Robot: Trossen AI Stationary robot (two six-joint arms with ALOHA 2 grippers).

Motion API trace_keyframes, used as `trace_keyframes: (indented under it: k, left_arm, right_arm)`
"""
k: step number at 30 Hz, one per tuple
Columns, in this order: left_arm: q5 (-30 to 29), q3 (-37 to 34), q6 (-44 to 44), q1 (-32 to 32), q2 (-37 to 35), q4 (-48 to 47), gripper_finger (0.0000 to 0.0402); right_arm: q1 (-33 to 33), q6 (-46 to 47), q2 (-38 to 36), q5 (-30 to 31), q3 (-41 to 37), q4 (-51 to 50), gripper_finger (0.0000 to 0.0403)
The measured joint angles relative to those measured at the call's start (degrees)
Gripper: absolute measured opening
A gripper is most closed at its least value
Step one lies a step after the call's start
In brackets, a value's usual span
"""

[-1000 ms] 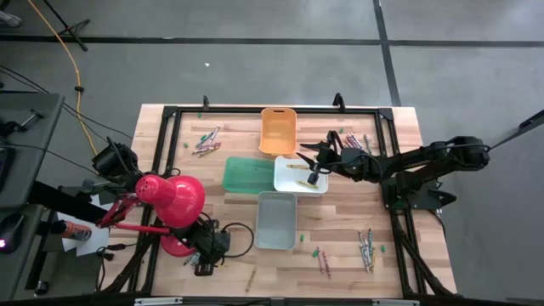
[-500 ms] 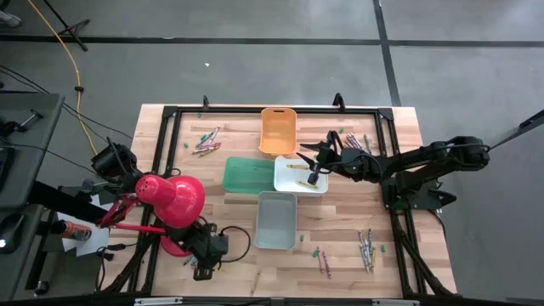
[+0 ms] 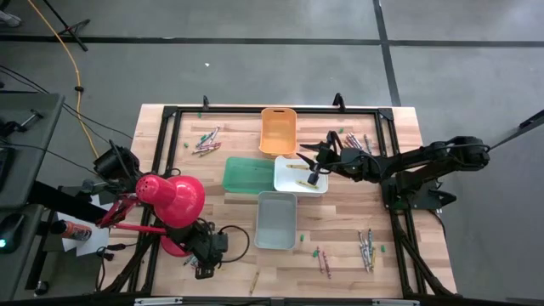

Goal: Sort crayons
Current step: Put the yellow crayon into the white bin

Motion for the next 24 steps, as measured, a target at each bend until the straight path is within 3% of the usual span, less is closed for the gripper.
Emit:
trace_keyframes:
  k: [12, 17, 24]
  left_arm:
    - [-2.4, 0.0, -2.6, 0.0, 0.5, -0.5, 0.0146]
    - [-3.6, 0.0, -4.6, 0.0, 0.6, -2.3, 0.0109]
    - [-3.6, -0.1, -5.6, 0.8, 0.6, -2.8, 0.0027]
  right_arm:
    - [0.0, 0.0, 0.0, 0.0, 0.0, 0.0, 0.0135]
    - [0.0, 0.0, 0.0, 0.0, 0.0, 0.0, 0.0135]
    - [0.0, 0.0, 0.0, 0.0, 0.0, 0.0, 0.0135]
